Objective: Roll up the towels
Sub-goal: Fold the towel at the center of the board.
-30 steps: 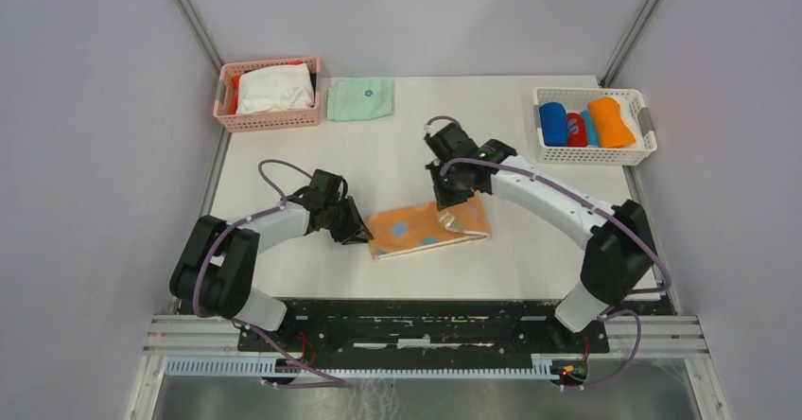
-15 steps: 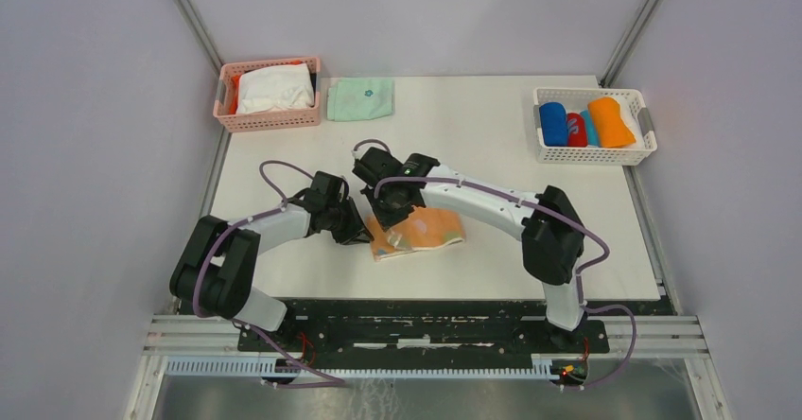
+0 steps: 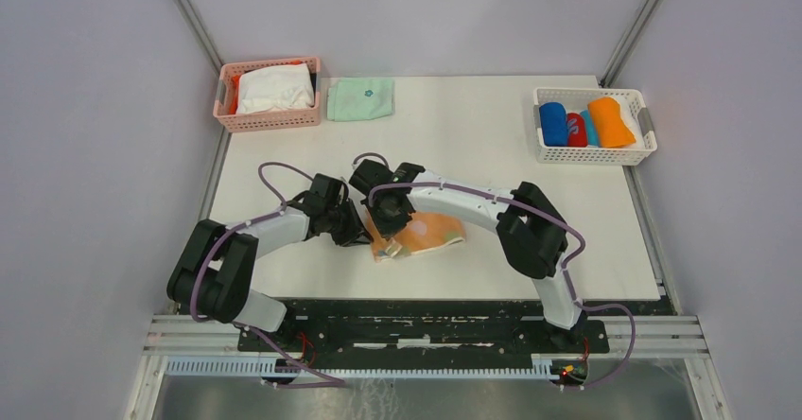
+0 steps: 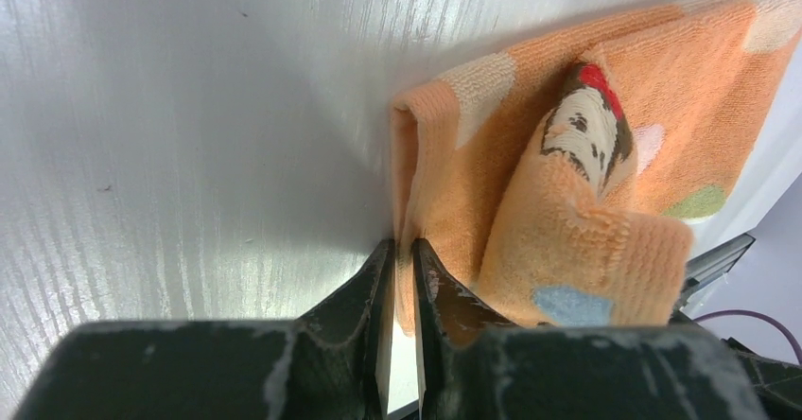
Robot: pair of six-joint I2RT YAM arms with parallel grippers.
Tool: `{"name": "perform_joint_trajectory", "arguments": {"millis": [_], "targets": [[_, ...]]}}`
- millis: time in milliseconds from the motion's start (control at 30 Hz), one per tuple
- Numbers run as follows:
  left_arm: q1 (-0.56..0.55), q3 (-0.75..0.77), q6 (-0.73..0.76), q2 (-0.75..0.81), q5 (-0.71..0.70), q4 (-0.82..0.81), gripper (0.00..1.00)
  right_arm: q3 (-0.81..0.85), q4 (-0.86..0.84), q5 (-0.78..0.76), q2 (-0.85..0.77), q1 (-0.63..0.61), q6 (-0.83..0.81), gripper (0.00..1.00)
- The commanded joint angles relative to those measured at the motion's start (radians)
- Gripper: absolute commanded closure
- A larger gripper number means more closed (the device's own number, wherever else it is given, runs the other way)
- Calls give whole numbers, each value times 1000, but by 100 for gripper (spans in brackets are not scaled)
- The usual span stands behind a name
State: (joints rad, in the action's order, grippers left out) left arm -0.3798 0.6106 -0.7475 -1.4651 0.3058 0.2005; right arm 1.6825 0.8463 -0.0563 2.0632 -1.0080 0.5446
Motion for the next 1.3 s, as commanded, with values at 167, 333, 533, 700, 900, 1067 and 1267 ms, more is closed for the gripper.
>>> {"name": "perform_joint_trajectory", "arguments": {"millis": [167, 333, 533, 700, 900, 1067, 1267], "targets": [[-7, -34, -38, 0, -54, 5, 81, -49, 182, -357, -260, 100, -145, 100], [-7, -32, -35, -5, -56, 4, 81, -138, 276, -587, -385, 186, -239, 100], [-7, -31, -31, -4, -56, 7, 81, -235, 321, -763, -469, 310, -287, 100], [-8, -28, -30, -7, -57, 8, 81, -249, 341, -854, -467, 355, -305, 100], [-8, -25, -32, -7, -55, 9, 81, -177, 361, -682, -412, 352, -283, 100], [-9, -23, -33, -7, -55, 10, 81, -156, 307, -375, -391, 320, -263, 100], [-10, -13, -36, -8, -53, 14, 81, -117, 228, -135, -338, 227, -174, 99]]}}
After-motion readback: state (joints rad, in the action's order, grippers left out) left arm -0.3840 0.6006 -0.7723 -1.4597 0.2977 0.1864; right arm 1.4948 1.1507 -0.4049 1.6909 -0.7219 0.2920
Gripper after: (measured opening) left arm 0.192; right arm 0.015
